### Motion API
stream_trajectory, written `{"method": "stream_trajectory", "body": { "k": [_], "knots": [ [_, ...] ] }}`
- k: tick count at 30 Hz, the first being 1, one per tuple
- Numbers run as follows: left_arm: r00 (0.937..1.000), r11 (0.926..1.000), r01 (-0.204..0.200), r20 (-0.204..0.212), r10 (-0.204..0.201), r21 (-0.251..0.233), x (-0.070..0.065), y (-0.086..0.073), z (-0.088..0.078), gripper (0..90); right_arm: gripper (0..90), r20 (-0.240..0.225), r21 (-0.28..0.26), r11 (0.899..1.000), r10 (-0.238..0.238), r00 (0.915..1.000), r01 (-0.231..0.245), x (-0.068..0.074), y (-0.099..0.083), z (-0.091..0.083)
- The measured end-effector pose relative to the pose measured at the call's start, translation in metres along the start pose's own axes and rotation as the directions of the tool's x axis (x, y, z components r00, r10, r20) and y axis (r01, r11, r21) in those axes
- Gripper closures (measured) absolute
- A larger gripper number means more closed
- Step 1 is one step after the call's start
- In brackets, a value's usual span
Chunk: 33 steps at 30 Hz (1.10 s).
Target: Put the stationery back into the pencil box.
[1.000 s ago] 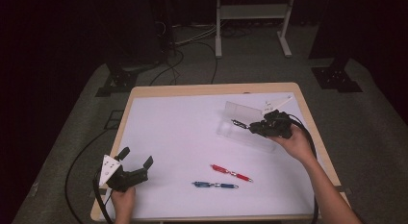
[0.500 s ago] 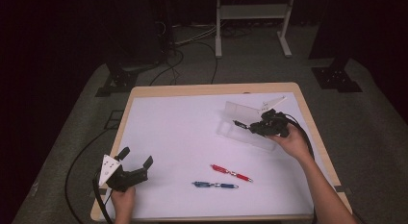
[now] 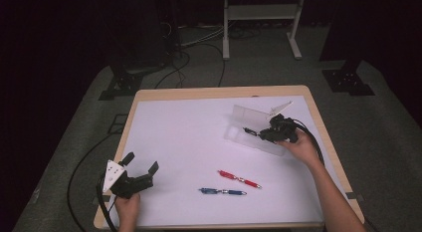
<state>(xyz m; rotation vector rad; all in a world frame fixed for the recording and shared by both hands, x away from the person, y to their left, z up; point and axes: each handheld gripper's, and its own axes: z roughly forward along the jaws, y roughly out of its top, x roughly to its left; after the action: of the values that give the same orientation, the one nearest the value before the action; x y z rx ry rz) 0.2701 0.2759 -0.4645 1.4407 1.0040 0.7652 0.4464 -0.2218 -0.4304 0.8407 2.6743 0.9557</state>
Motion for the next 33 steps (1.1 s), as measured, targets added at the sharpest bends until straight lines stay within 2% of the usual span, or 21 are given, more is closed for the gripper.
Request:
{"method": "stream_trajectory", "body": {
  "k": [5, 20, 21, 22, 23, 26, 33],
  "knots": [
    [1.0, 1.0, -0.003, -0.001, 0.003, 0.001, 0.0, 0.0, 0.0, 0.4, 78.4, 0.005, 0.022, 1.0, -0.003, 1.0, 0.003, -0.002, -0.002, 0.005],
    [1.0, 1.0, -0.001, -0.001, 0.001, -0.001, 0.0, 0.0, 0.0, 0.4, 77.7, 0.0, 0.024, 1.0, 0.012, 0.9999, -0.012, -0.008, -0.007, 0.01],
    [1.0, 1.0, -0.001, -0.002, 0.001, -0.002, 0.0, 0.0, 0.0, 0.4, 72.1, -0.007, 0.019, 1.0, 0.017, 0.9998, -0.017, -0.008, -0.007, 0.009],
    [1.0, 1.0, -0.001, -0.002, 0.001, -0.002, 0.0, 0.0, 0.0, 0.4, 72.1, -0.007, 0.019, 1.0, 0.017, 0.9998, -0.017, -0.008, -0.007, 0.009],
    [1.0, 1.0, -0.001, -0.002, 0.001, -0.002, 0.0, 0.0, 0.0, 0.4, 71.2, -0.013, 0.017, 1.0, 0.026, 0.9996, -0.026, -0.008, -0.007, 0.009],
    [1.0, 1.0, 0.0, -0.001, 0.0, -0.002, 0.0, 0.0, 0.0, 0.4, 69.7, -0.006, 0.016, 1.0, 0.011, 0.9999, -0.011, -0.005, -0.006, 0.005],
    [1.0, 1.0, -0.001, -0.005, 0.001, -0.005, -0.001, 0.0, 0.0, 0.3, 65.4, -0.014, -0.042, 0.999, -0.006, 0.9999, 0.005, 0.004, -0.005, -0.016]
  ]
}}
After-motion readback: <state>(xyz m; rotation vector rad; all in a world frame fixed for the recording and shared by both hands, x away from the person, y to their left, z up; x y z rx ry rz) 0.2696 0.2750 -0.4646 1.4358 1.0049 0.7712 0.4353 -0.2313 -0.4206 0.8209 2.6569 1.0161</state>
